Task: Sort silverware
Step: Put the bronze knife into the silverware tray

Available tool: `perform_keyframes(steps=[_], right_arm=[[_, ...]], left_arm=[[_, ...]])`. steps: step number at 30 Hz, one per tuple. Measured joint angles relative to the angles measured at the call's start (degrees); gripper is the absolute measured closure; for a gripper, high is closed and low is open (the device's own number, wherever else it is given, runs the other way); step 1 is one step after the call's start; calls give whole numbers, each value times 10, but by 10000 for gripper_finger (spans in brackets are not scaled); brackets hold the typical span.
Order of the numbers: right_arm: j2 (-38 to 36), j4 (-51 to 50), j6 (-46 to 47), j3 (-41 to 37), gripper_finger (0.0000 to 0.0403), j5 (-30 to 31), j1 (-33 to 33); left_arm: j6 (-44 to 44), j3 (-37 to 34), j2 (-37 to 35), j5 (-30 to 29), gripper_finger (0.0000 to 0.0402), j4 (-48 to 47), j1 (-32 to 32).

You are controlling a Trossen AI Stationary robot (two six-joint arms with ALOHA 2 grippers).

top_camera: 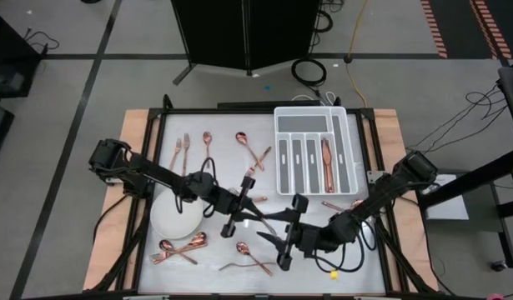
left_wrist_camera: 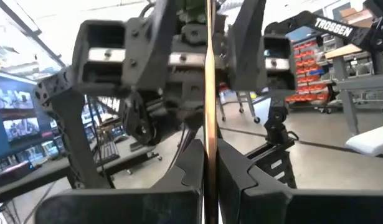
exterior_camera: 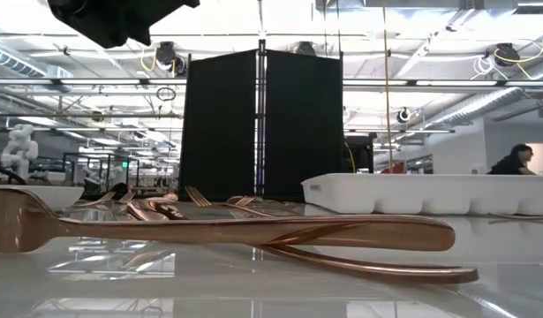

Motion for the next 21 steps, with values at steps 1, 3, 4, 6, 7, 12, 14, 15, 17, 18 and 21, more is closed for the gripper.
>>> perform_keyframes(steps=[1, 3, 4, 6, 7, 12, 14, 15, 17, 18, 21], right_arm=[[0, 1, -5, 0, 225, 5, 3], [0, 4, -19, 0, 243, 22, 9], [0, 4, -23, 0, 253, 29, 10], [0, 4, -24, 0, 272, 31, 11], [0, 4, -24, 0, 281, 29, 12], [0, 3, -24, 0, 346, 24, 13], [-1, 1, -24, 0, 383, 22, 13], [-1, -1, -25, 0, 393, 21, 13], [-1, -2, -22, 0, 396, 22, 13], [-1, -2, -22, 0, 399, 23, 12], [-1, -3, -24, 0, 400, 25, 12]], left_arm=[[0, 0, 0, 0, 384, 0, 0], [0, 0, 0, 0, 384, 2, 0], [0, 0, 0, 0, 384, 3, 0], [0, 0, 0, 0, 384, 2, 0], [0, 0, 0, 0, 384, 1, 0], [-4, 0, 0, 0, 383, 2, 0], [-4, 0, 0, 0, 376, 0, -1], [-4, 0, 0, 0, 370, 0, -1], [-4, 0, 0, -1, 358, 0, 0], [-4, 0, 0, -1, 351, 0, 0], [-1, 0, 0, -5, 330, -8, 0]])
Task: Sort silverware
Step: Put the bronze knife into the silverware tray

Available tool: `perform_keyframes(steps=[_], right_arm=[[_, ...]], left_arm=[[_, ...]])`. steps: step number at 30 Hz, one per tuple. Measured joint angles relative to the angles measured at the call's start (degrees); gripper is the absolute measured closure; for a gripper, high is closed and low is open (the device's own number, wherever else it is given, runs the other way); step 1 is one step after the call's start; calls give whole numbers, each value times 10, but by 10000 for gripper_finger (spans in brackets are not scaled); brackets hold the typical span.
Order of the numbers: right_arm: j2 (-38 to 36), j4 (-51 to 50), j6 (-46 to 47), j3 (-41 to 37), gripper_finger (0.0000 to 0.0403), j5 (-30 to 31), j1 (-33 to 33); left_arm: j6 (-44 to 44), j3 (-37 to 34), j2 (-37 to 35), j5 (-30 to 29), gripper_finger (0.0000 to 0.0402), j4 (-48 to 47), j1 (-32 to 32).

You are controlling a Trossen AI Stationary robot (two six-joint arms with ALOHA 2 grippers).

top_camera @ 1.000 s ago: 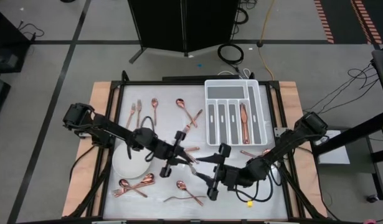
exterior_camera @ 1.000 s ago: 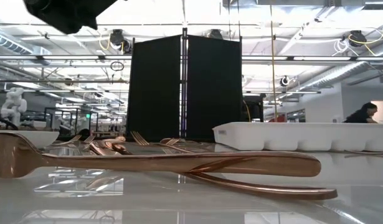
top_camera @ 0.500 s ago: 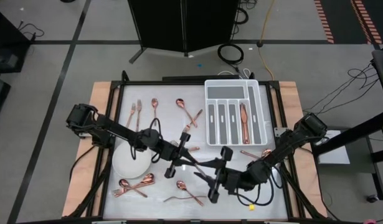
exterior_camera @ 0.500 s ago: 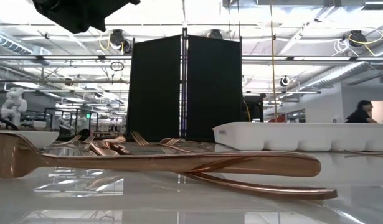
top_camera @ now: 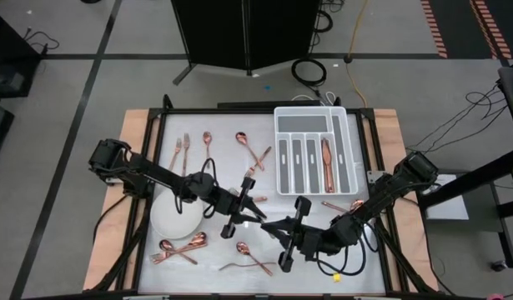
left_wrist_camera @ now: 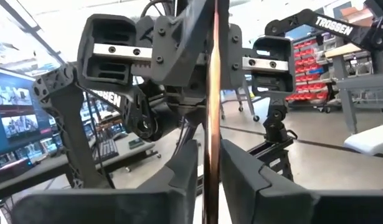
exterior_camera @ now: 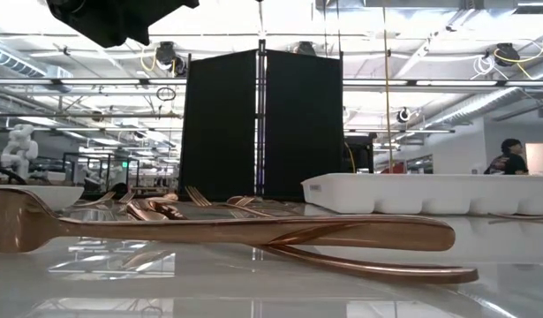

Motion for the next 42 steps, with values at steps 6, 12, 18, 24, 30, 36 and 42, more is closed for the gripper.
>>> perform_keyframes(steps=[6, 12, 18, 24, 30, 36, 42], right_arm=[[0, 0, 2, 0, 402, 0, 0], [0, 0, 0, 0, 402, 3, 1], [0, 11, -25, 0, 403, 33, 10], [0, 24, -39, 0, 403, 36, 13], [0, 24, -41, 0, 403, 48, 13], [0, 24, -41, 0, 403, 48, 13], [0, 24, -41, 0, 403, 48, 13]], left_arm=[[58, 0, 0, -15, 271, -38, -2], [62, -1, -12, -100, 205, -77, -2], [62, -1, -67, -136, 167, -214, -1], [61, -1, -138, -183, 164, -346, -2], [53, -1, -182, -276, 164, -438, -1], [51, -1, -184, -288, 164, -442, -1], [45, -1, -184, -288, 164, -442, -1]])
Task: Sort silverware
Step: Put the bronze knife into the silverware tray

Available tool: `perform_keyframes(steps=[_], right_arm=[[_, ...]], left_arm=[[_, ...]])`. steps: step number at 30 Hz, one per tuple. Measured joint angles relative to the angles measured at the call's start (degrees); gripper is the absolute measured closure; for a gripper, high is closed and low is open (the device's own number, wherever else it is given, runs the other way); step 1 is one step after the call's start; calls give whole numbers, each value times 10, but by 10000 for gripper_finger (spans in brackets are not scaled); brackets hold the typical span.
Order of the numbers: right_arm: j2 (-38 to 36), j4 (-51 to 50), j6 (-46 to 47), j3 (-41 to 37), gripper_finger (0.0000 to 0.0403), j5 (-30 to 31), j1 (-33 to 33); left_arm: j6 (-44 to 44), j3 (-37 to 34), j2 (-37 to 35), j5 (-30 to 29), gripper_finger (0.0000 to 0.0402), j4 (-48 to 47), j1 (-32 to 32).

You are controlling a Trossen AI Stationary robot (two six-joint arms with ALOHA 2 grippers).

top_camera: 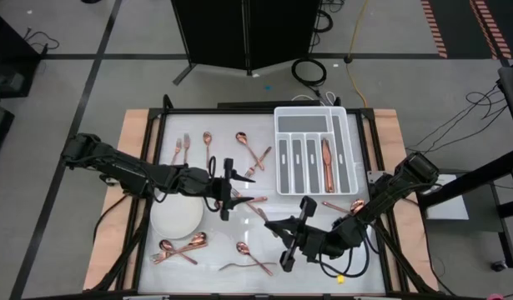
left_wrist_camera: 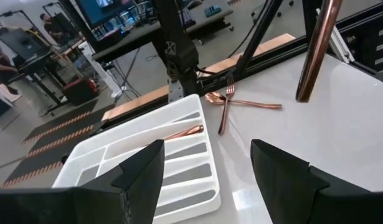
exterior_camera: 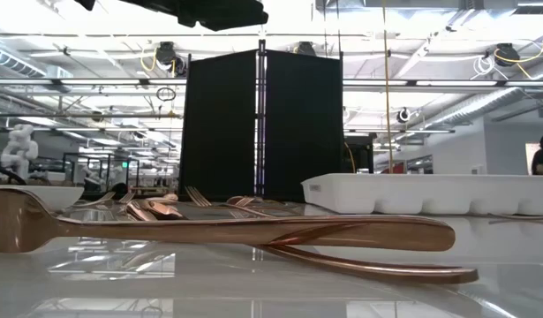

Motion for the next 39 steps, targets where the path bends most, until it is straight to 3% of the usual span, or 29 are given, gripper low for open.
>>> perform_keyframes(steps=[6, 8, 13, 15, 27, 39], right_arm=[[0, 7, -7, 0, 403, 28, 0], [-3, 30, -36, 0, 403, 94, 1], [-39, 45, -107, 0, 403, 339, -3], [-53, 22, -95, -4, 403, 396, -15], [-130, 4, -67, -69, 403, 403, -82], [-224, 3, 125, -227, 403, 400, -100]], left_arm=[[0, 0, 0, 0, 164, 0, 0], [0, 0, 0, 0, 164, 0, 0], [0, 0, 0, -19, 164, 1, 0], [0, 0, 0, -22, 164, 1, 0], [-2, 0, 0, -25, 164, 5, 0], [0, 0, 0, -25, 164, 5, 0]])
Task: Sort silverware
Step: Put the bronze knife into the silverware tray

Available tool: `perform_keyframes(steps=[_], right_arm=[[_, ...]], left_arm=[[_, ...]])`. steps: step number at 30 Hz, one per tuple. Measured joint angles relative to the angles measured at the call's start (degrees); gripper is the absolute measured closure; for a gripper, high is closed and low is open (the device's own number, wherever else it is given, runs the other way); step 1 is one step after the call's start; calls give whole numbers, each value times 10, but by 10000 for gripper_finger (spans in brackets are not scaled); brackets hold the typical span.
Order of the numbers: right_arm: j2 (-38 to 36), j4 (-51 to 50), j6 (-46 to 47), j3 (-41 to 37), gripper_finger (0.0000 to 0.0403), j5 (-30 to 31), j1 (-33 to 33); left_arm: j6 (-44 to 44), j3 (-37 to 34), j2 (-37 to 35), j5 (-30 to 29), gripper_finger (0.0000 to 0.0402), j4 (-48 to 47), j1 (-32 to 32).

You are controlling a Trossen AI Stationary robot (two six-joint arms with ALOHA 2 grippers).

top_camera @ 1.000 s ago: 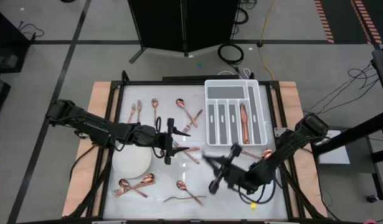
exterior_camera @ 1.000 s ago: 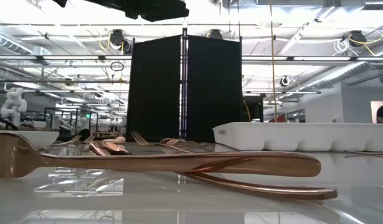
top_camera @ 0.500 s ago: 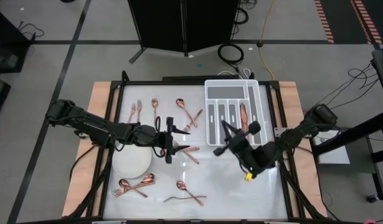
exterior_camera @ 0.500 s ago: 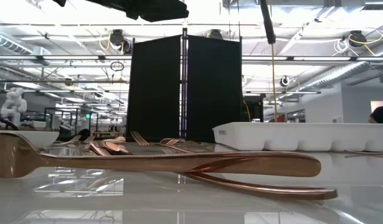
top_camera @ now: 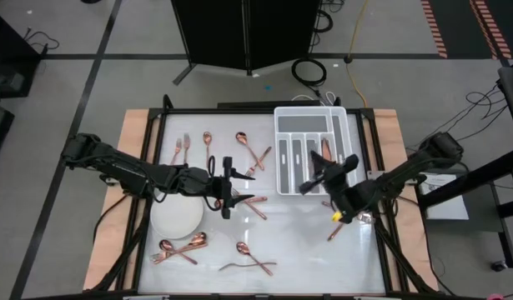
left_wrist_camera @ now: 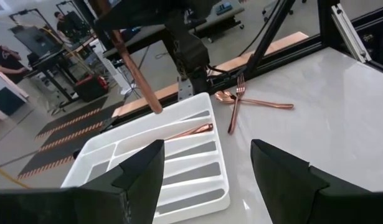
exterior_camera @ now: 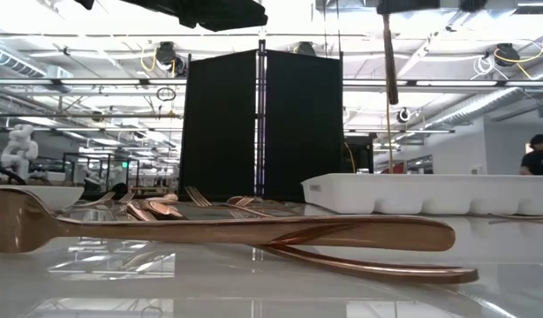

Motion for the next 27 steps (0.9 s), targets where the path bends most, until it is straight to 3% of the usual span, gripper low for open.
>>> perform_keyframes(steps=[9, 16, 19, 22, 27], right_arm=[[-68, -2, 129, -86, 403, -84, 0], [-76, -68, 265, -94, 403, -231, -1], [-96, -157, 365, -94, 403, -322, -8], [-139, -307, 491, -94, 403, -412, -25], [-237, -555, 650, -94, 403, -480, -76]], left_arm=[[0, 0, 0, 0, 164, 4, 0], [0, 0, 0, -1, 164, 5, 0], [0, 0, 0, -1, 164, 6, 0], [-2, 0, 0, -2, 164, 6, 0], [-3, 0, 0, -3, 164, 7, 0]])
